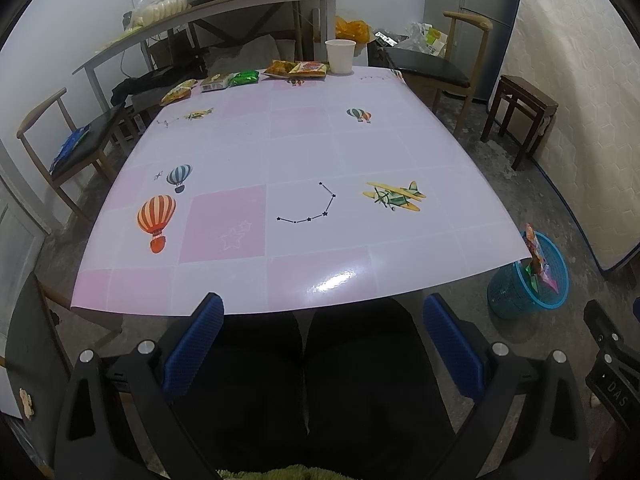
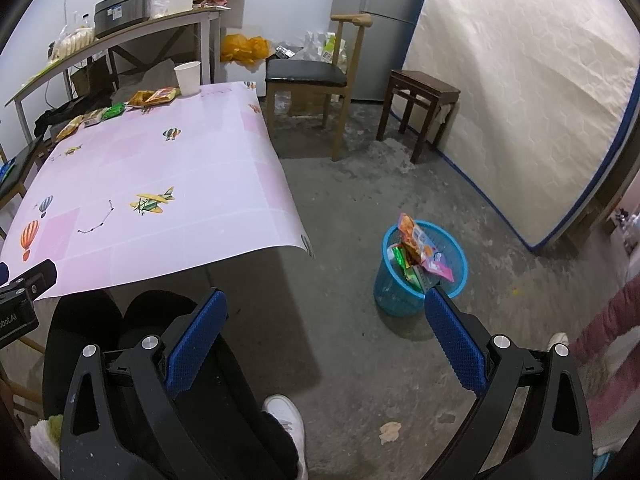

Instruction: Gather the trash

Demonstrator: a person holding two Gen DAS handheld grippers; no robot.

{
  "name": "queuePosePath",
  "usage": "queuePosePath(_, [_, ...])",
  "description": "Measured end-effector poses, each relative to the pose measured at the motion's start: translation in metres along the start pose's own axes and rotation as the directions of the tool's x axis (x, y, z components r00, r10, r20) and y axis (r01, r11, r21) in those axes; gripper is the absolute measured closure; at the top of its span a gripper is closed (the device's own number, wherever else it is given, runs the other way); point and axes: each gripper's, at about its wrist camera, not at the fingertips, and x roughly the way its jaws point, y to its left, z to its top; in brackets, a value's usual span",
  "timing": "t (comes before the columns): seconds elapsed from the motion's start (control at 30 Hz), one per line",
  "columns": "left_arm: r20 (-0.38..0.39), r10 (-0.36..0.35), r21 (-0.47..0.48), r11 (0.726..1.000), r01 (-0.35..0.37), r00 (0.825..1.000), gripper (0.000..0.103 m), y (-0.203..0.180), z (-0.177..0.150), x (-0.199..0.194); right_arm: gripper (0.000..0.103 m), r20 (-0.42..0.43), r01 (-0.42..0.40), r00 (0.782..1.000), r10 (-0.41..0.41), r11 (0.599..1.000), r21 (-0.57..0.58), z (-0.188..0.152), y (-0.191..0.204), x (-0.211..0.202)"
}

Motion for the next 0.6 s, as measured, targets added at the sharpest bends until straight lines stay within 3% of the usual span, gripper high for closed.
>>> queuePosePath(0.6, [-0.005, -0.004, 0.007, 1.0, 0.004, 1.0, 0.005, -0.0032, -0.0028, -0.0002, 0.008, 0.003, 0.002, 1.0, -0.002, 1.0, -0.009, -0.0001, 0.0029, -0.001])
